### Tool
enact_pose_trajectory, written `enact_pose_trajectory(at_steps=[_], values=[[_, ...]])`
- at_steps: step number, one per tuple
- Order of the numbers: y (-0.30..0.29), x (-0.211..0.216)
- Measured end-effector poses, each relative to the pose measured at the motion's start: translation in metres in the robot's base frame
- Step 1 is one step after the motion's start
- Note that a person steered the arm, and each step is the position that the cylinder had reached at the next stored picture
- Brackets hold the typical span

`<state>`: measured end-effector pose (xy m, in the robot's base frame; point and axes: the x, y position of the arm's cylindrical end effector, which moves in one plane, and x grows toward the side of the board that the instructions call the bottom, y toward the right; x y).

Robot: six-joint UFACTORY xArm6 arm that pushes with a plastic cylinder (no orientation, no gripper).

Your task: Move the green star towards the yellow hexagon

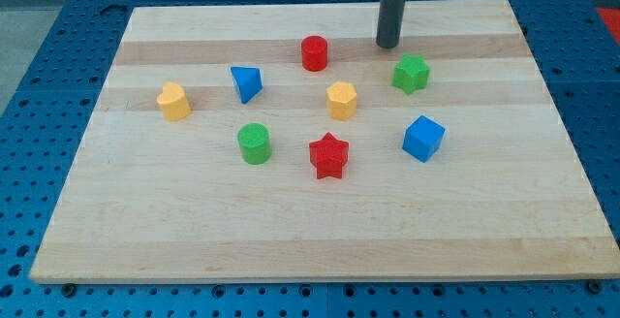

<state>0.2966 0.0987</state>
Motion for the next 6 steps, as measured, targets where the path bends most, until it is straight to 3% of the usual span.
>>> enact_pose_trajectory(at_steps=[2, 3, 4, 5, 6], values=[[0.004, 0.055], [-0.035, 0.09], [-0.028, 0.079], [0.014, 0.039], [0.061, 0.036]])
